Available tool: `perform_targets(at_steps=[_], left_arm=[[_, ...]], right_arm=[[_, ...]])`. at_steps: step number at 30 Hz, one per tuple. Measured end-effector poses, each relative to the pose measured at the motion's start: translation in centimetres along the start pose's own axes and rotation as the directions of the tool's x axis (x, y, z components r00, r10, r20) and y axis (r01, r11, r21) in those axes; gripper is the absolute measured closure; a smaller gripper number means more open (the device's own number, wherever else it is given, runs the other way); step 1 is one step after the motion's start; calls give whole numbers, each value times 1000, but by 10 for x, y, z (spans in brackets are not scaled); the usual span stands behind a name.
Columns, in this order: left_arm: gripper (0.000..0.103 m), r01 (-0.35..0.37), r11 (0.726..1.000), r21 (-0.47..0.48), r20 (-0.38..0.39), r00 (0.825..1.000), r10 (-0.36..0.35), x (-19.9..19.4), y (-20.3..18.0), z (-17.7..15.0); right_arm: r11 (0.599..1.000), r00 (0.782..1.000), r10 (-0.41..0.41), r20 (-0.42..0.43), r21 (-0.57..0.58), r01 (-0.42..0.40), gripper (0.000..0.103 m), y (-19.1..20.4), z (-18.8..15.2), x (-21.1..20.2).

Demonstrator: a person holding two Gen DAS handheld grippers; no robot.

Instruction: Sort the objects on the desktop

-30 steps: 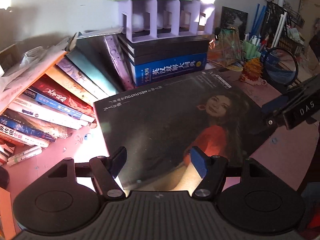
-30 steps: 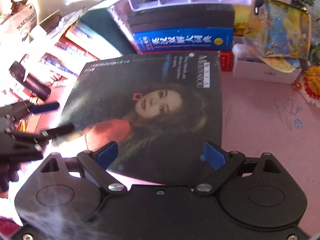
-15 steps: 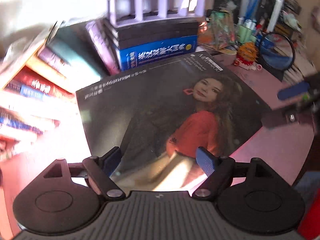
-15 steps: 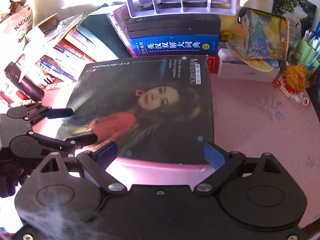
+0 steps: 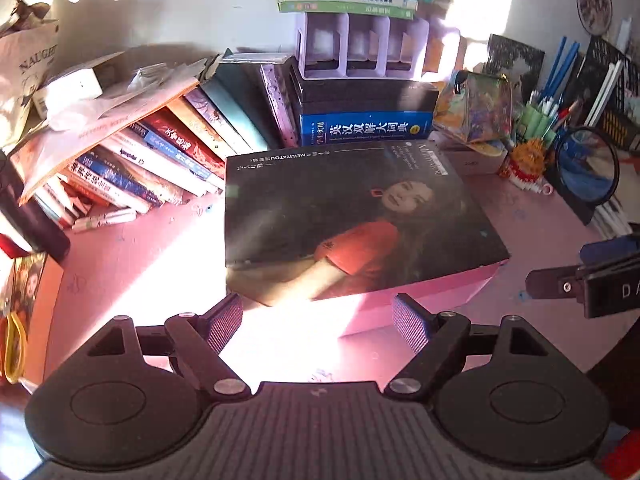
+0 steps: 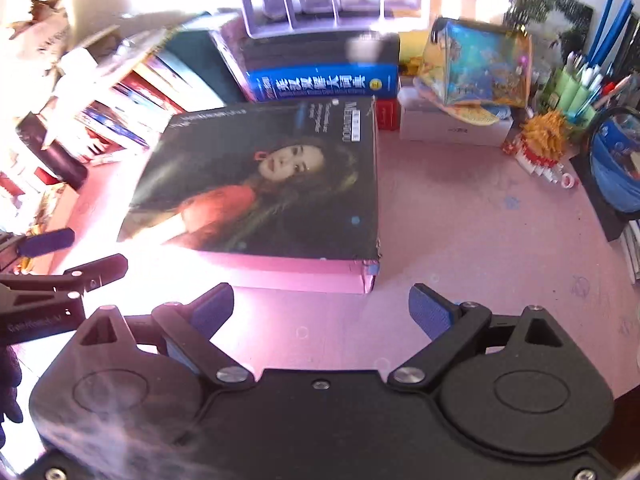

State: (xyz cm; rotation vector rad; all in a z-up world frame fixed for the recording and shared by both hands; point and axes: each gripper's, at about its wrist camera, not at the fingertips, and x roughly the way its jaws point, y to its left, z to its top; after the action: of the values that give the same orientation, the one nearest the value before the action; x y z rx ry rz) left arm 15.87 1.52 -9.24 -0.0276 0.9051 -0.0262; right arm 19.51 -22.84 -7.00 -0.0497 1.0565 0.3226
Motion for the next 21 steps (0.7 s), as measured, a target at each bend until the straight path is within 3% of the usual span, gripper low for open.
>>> perform_targets(at_steps=[4, 8, 11, 15, 21], left_arm=[[13, -10, 1000, -16, 42, 999, 11, -38, -14, -11], [13, -11, 998, -57, 76, 997, 15, -71, -22, -21], [13, -73, 995, -62, 91, 993, 78, -93, -30, -28], [13, -57, 993, -100, 89, 994, 66, -113, -31, -39], [13, -95, 993, -66, 96, 990, 101, -133, -38, -53]], right_arm=[[1000, 1000, 12, 28, -17, -12, 8, 2, -17, -29], [999, 999, 30, 34, -17, -30, 7, 6, -32, -53], [1000, 998, 30, 46, 4, -30, 7, 10, -40, -71], [1000, 999, 11, 32, -15, -10, 7, 20, -50, -87], [997, 998, -47, 46, -52, 49, 7, 32, -59, -103]])
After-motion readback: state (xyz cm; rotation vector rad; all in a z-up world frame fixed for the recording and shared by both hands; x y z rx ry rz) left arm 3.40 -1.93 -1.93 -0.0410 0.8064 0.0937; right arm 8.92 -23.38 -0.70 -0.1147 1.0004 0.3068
